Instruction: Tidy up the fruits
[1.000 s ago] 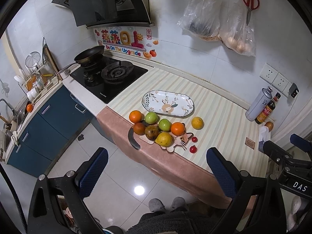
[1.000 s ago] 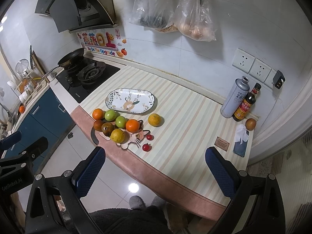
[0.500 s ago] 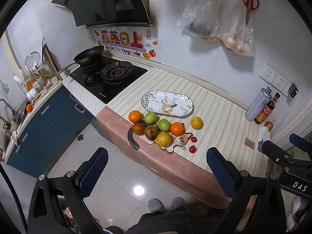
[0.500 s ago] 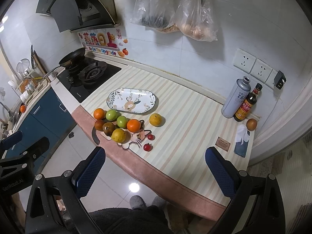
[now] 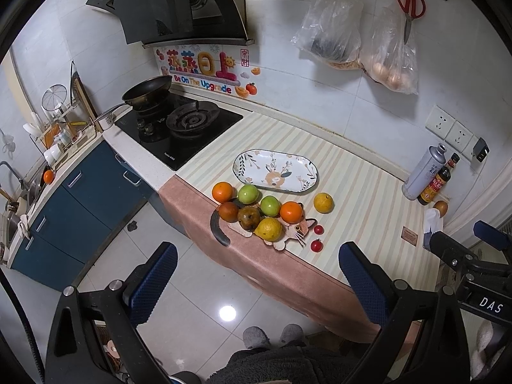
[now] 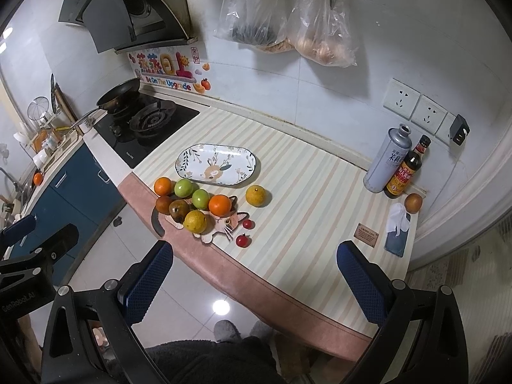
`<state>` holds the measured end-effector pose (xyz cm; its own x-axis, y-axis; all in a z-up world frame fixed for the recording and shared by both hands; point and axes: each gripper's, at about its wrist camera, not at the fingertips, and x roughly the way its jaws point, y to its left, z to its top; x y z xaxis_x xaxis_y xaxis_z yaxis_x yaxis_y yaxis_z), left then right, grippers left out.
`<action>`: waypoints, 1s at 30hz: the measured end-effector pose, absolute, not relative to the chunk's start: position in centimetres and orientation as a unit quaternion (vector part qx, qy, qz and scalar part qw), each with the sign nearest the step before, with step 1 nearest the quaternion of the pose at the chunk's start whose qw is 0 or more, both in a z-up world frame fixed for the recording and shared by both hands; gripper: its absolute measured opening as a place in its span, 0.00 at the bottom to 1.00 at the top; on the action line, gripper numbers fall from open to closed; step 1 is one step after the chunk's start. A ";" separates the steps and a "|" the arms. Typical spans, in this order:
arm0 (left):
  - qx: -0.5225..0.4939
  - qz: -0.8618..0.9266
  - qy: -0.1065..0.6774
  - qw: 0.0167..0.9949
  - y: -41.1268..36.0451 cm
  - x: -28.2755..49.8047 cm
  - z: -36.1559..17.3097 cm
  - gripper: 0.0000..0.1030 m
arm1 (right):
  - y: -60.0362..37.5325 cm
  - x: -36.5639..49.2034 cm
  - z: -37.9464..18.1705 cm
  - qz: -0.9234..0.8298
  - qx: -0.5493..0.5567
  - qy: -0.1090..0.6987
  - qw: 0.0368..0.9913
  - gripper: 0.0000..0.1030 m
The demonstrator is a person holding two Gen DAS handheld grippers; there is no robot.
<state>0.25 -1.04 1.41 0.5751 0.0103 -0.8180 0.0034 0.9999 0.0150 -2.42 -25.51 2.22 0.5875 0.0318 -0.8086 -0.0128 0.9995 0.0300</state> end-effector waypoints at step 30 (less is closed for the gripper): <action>0.054 0.121 0.420 0.898 1.0 5.3 -2.8 1.00 | -26.3 5.3 -6.5 0.107 0.120 0.509 0.846 1.00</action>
<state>5.26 0.99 -2.85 0.6180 0.2627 -0.7410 -0.1725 0.9648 0.1982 5.27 -26.28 -6.49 0.4588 0.3019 -0.8357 -0.0584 0.9487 0.3107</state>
